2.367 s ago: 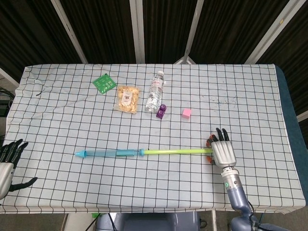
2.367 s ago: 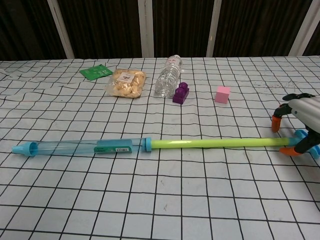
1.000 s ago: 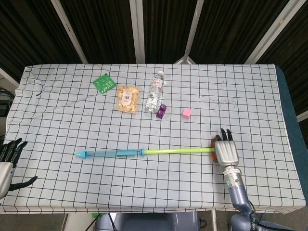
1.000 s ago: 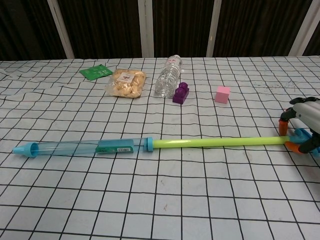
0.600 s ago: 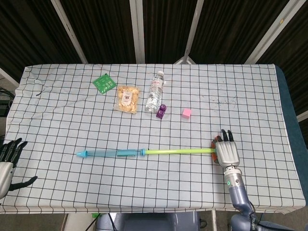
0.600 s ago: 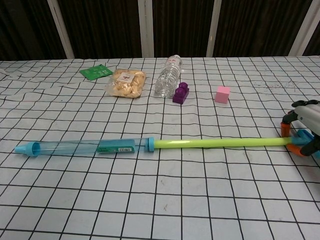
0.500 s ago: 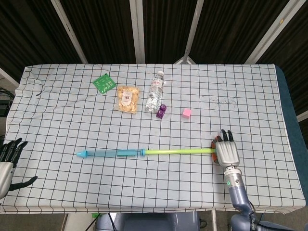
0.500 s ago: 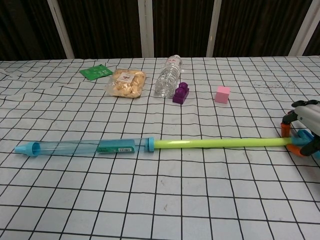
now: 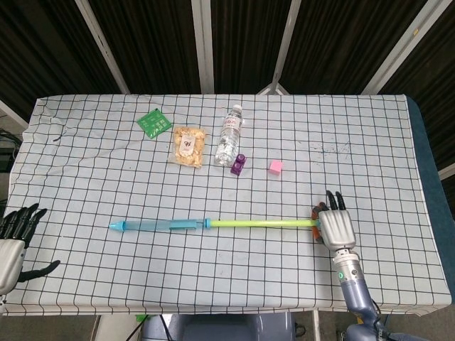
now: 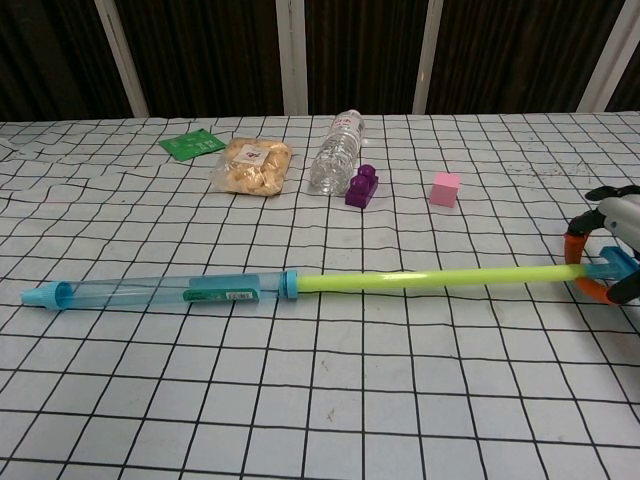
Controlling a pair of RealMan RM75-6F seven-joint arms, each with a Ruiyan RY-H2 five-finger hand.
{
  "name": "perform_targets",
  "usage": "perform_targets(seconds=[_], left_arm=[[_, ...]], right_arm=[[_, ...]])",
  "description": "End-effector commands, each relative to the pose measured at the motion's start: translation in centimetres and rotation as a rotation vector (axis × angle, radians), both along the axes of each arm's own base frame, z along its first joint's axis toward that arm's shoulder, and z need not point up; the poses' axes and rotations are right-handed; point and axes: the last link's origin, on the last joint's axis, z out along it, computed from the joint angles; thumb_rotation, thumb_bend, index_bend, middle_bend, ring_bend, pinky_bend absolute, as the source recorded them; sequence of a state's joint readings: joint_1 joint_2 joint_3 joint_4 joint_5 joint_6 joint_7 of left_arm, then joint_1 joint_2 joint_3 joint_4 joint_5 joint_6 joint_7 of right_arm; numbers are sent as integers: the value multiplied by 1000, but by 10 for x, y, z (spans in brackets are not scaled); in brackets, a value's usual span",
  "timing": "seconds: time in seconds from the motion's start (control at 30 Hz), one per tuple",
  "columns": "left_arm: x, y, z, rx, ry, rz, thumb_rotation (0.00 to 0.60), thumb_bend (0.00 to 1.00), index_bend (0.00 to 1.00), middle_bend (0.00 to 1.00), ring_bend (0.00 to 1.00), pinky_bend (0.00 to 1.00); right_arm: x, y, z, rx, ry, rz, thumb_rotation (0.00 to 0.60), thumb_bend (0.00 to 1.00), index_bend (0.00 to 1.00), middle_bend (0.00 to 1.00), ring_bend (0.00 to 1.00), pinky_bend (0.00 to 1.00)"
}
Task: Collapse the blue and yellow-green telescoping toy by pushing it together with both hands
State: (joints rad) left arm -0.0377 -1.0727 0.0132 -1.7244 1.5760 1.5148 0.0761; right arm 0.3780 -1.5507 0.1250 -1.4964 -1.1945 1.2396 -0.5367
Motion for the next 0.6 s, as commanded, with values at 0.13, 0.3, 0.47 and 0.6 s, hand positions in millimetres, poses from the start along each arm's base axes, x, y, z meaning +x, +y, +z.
perform_targets(seconds=[0.13,0.3,0.47,0.6], left_arm=[[7,0,-3,-11,-10,-12,600,128,0,0,0,0],[11,-1,-4,-14,-4,-27,600,128,1,0,0,0],[19,4,-6,-25,9,-39,600,128,30,0,0,0],[30,20,-11,-70,63,-50,600,128,67,17,0,0]], right_arm=[[0,6,12,-11,-22,6,600,459,778,536,186,0],[0,7,16,-12,-40,-3,600,458,786,568,210,0],[2,7,18,-12,-59,-5,600,459,787,568,211,0],[1,7,19,-6,-66,-9,600,459,787,568,211,0]])
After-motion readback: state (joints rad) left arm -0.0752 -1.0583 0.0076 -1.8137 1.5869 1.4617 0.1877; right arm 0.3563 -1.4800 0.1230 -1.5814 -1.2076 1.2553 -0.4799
